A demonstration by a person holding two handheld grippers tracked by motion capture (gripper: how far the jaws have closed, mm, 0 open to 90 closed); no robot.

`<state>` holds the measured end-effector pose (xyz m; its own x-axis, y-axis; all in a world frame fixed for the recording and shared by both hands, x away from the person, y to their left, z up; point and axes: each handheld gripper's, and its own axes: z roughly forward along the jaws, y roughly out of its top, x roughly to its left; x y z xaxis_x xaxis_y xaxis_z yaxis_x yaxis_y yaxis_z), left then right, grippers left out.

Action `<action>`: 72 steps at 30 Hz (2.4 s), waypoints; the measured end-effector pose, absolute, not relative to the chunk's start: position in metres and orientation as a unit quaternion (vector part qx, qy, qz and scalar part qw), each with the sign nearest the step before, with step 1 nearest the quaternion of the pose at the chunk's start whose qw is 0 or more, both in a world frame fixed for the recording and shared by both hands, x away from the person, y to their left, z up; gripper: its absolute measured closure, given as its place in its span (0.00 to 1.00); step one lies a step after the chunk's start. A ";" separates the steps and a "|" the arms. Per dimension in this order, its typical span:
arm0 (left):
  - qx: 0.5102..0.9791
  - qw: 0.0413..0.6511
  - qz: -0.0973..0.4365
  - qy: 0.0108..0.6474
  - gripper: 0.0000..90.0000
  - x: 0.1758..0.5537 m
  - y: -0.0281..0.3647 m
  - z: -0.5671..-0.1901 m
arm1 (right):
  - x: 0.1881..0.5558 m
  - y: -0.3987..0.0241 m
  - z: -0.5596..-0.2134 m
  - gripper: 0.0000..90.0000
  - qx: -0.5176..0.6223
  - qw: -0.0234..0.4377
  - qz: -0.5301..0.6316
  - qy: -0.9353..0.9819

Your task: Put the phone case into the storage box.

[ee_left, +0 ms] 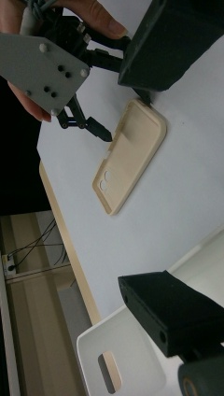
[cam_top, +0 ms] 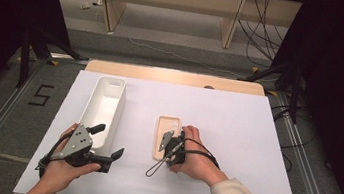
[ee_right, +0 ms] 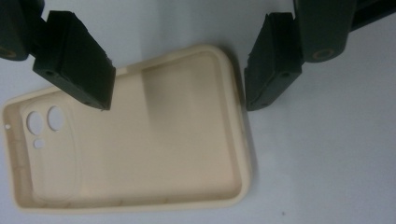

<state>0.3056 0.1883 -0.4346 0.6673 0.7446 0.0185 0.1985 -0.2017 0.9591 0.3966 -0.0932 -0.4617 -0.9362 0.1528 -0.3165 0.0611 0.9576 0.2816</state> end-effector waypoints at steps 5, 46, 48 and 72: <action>0.734 0.544 0.251 0.321 0.05 0.306 0.188 -0.435 | 0.397 -0.088 -0.461 0.29 0.045 0.171 0.124 0.976; 0.733 0.545 0.250 0.321 0.05 0.305 0.188 -0.434 | 0.400 -0.070 -0.458 0.59 -0.002 0.125 0.086 0.988; 0.733 0.546 0.250 0.321 0.05 0.305 0.188 -0.434 | 0.399 -0.070 -0.458 0.64 -0.003 0.119 0.084 0.989; 0.733 0.546 0.249 0.320 0.06 0.305 0.188 -0.434 | 0.394 -0.068 -0.459 0.84 -0.018 0.105 0.075 0.991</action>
<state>0.3051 0.1877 -0.4345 0.6710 0.7413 0.0159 0.1979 -0.1998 0.9596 0.3937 -0.0678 -0.4585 -0.9772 -0.0191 -0.2115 -0.0507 0.9882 0.1448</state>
